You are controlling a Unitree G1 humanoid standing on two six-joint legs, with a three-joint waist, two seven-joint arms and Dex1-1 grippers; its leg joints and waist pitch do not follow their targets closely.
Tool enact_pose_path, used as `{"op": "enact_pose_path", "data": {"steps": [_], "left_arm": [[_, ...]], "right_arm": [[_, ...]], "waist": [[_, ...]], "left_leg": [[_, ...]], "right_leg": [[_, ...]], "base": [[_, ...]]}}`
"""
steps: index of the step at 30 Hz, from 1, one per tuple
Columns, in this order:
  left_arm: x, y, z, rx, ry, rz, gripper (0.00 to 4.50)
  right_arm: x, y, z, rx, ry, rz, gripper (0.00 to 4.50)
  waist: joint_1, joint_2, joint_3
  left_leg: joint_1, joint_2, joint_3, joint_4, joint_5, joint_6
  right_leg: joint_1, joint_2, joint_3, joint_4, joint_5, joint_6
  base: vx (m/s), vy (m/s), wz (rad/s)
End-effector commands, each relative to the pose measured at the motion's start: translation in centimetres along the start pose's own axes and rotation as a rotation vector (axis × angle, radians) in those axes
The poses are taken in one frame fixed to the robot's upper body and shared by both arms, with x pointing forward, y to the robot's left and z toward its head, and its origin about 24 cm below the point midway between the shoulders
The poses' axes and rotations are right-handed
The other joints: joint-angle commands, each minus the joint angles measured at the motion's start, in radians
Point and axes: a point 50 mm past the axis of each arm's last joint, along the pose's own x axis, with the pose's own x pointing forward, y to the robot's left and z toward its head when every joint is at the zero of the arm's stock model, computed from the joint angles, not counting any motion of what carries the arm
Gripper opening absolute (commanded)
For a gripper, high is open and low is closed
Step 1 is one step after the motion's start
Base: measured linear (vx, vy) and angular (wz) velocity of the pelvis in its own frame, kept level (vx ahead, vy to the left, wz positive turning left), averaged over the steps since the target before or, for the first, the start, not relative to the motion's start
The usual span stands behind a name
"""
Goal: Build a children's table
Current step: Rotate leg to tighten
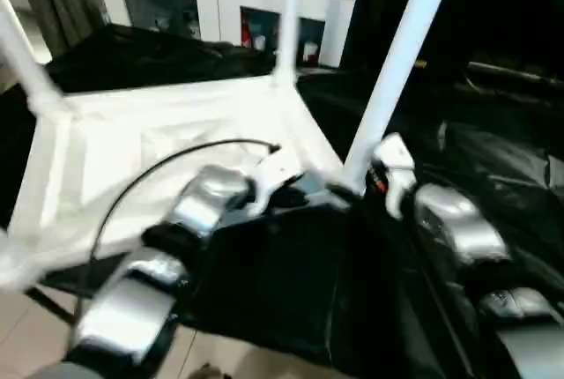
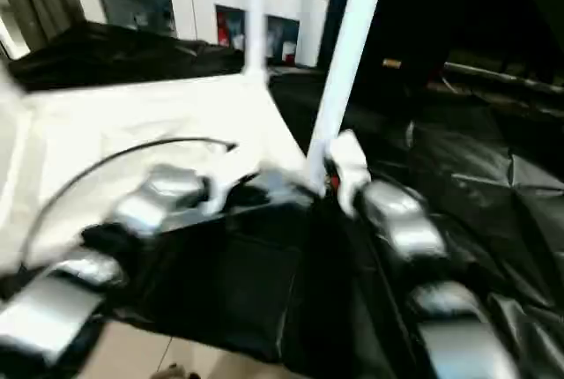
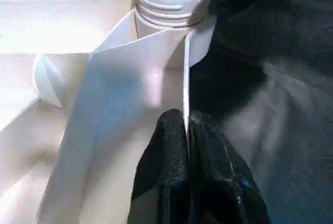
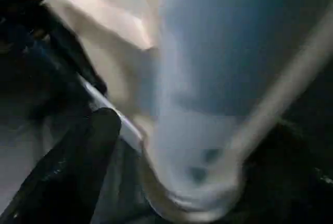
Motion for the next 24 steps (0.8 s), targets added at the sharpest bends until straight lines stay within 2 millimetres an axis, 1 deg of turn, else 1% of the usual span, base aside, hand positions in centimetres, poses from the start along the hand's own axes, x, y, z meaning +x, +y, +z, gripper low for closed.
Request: {"op": "enact_pose_path", "data": {"steps": [1, 2, 3, 4, 7, 8, 9, 10, 11, 13, 17, 18, 19, 20, 24], "left_arm": [[0.2, -1.0, 0.1, -0.004, -0.026, -0.112, 0.00], [-0.3, -1.1, 0.0, -0.007, -0.015, -0.132, 0.00], [-0.5, -1.1, -0.1, -0.004, -0.010, -0.138, 0.00], [-0.6, -1.1, -0.1, -0.003, -0.008, -0.139, 0.00], [-0.9, -1.0, -0.2, -0.003, -0.010, -0.136, 0.00], [-1.0, -1.0, -0.2, -0.004, -0.011, -0.135, 0.00], [-1.1, -1.0, -0.2, -0.006, -0.011, -0.130, 0.00], [-1.1, -1.0, -0.2, -0.007, -0.011, -0.128, 0.00], [-1.2, -1.0, -0.2, -0.009, -0.010, -0.129, 0.00], [-1.2, -1.1, -0.2, -0.010, -0.011, -0.130, 0.00], [-1.2, -1.1, -0.1, -0.011, -0.013, -0.128, 0.00], [-1.2, -1.1, -0.1, -0.011, -0.013, -0.128, 0.00], [-1.2, -1.2, -0.1, -0.012, -0.013, -0.129, 0.00], [-1.1, -1.2, -0.2, -0.014, -0.012, -0.130, 0.00], [-1.1, -1.2, -0.2, -0.016, -0.008, -0.131, 0.00]], "right_arm": [[-0.2, 0.6, 0.5, -0.023, 0.003, 0.087, 4.11], [-0.4, 0.8, 0.4, -0.026, 0.020, 0.119, 4.11], [-0.4, 1.0, 0.3, -0.030, 0.029, 0.130, 4.11], [-0.4, 1.0, 0.2, -0.032, 0.038, 0.134, 4.11], [-0.4, 1.4, -0.1, -0.025, 0.060, 0.158, 4.11], [-0.4, 1.5, -0.1, -0.025, 0.066, 0.163, 4.11], [-0.4, 1.6, -0.2, -0.024, 0.071, 0.167, 4.11], [-0.3, 1.6, -0.3, -0.024, 0.073, 0.168, 3.96], [-0.3, 1.7, -0.4, -0.021, 0.079, 0.170, 3.96], [-0.3, 1.6, -0.5, -0.020, 0.085, 0.163, 3.75], [-0.4, 1.5, -0.3, -0.011, 0.061, 0.149, 3.47], [-0.4, 1.5, -0.3, -0.011, 0.059, 0.149, 3.28], [-0.4, 1.5, -0.3, -0.009, 0.058, 0.150, 3.28], [-0.4, 1.5, -0.3, -0.006, 0.058, 0.151, 3.14], [-0.5, 1.6, -0.5, -0.003, 0.065, 0.153, 2.87]], "waist": [[0.007, -0.003, -0.058], [0.007, -0.003, -0.058], [0.008, 0.000, -0.058], [0.006, -0.003, -0.058], [0.008, -0.003, -0.061], [0.008, -0.003, -0.063], [0.008, -0.003, -0.065], [0.008, -0.003, -0.065], [0.008, -0.003, -0.064], [0.008, -0.004, -0.064], [0.007, -0.001, -0.064], [0.007, -0.002, -0.064], [0.007, -0.003, -0.065], [0.007, -0.003, -0.065], [0.008, -0.003, -0.065]], "left_leg": [[0.013, 0.072, -0.030, -0.075, -0.242, 0.051], [0.013, 0.073, -0.030, -0.076, -0.244, 0.038], [0.014, 0.074, -0.031, -0.077, -0.244, 0.035], [0.012, 0.073, -0.031, -0.076, -0.238, 0.034], [0.012, 0.070, -0.030, -0.073, -0.211, 0.035], [0.010, 0.070, -0.029, -0.071, -0.189, 0.042], [0.010, 0.069, -0.029, -0.070, -0.180, 0.045], [0.009, 0.067, -0.027, -0.068, -0.169, 0.050], [0.009, 0.067, -0.027, -0.068, -0.169, 0.050], [0.009, 0.067, -0.027, -0.067, -0.171, 0.050], [0.011, 0.068, -0.028, -0.068, -0.176, 0.047], [0.011, 0.067, -0.028, -0.068, -0.177, 0.046], [0.011, 0.067, -0.027, -0.067, -0.172, 0.047], [0.010, 0.067, -0.028, -0.067, -0.167, 0.049], [0.011, 0.067, -0.027, -0.066, -0.163, 0.051]], "right_leg": [[0.045, -0.087, 0.060, -0.079, -0.231, -0.226], [0.044, -0.088, 0.062, -0.077, -0.240, -0.224], [0.042, -0.088, 0.062, -0.077, -0.238, -0.224], [0.042, -0.087, 0.063, -0.076, -0.227, -0.225], [0.043, -0.087, 0.063, -0.072, -0.186, -0.234], [0.045, -0.085, 0.063, -0.066, -0.142, -0.240], [0.045, -0.086, 0.062, -0.065, -0.128, -0.243], [0.044, -0.085, 0.062, -0.063, -0.111, -0.249], [0.044, -0.085, 0.062, -0.064, -0.111, -0.250], [0.045, -0.086, 0.062, -0.064, -0.117, -0.251], [0.044, -0.085, 0.062, -0.065, -0.127, -0.250], [0.044, -0.084, 0.062, -0.065, -0.124, -0.250], [0.046, -0.084, 0.062, -0.063, -0.117, -0.250], [0.046, -0.084, 0.061, -0.062, -0.109, -0.252], [0.046, -0.084, 0.061, -0.062, -0.108, -0.253]], "base": [[0.000, 0.000, 0.00], [0.000, 0.000, 0.00], [0.000, 0.000, 0.00], [0.000, 0.000, 0.00], [0.000, 0.000, 0.00], [0.000, 0.000, 0.00], [0.000, 0.000, 0.00], [0.000, 0.000, 0.00], [0.000, 0.000, 0.00], [0.000, 0.000, 0.00], [0.000, 0.000, 0.00], [0.000, 0.000, 0.00], [0.000, 0.000, 0.00], [0.000, 0.000, 0.00], [0.000, 0.000, 0.00]]}}
